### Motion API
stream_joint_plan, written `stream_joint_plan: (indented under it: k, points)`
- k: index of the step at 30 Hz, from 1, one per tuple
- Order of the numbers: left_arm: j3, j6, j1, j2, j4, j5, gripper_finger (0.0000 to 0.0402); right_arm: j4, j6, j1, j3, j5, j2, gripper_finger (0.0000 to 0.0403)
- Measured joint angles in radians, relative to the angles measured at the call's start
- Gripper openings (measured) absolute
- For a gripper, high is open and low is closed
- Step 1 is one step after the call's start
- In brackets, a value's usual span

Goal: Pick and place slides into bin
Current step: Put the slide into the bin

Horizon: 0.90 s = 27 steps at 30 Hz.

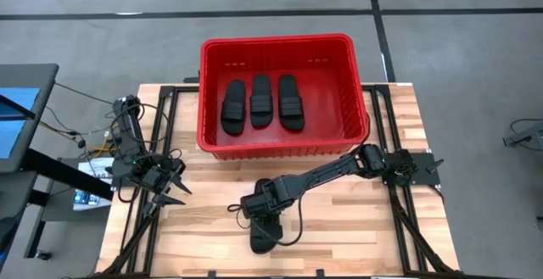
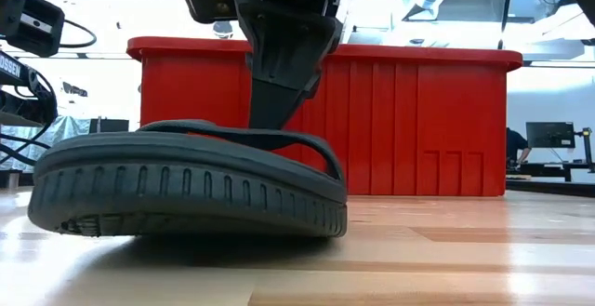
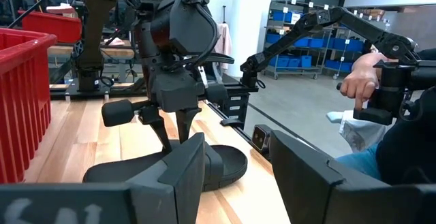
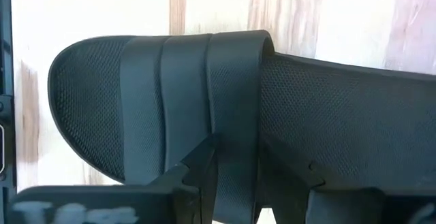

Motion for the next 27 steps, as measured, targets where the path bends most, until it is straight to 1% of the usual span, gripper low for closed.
stream_joint_plan:
  k: [17, 21, 27]
  points:
    - [0.000, 0.000, 0.000, 0.000, 0.000, 0.000, 0.0156, 0.000, 0.001, -0.003, 0.000, 0.010, 0.000, 0.0098]
    - [0.000, 0.000, 0.000, 0.000, 0.000, 0.000, 0.0156, 0.001, 0.001, -0.003, 0.000, 0.033, 0.000, 0.0098]
    - [0.000, 0.000, 0.000, 0.000, 0.000, 0.000, 0.0156, 0.003, 0.001, -0.006, 0.000, 0.039, 0.003, 0.0098]
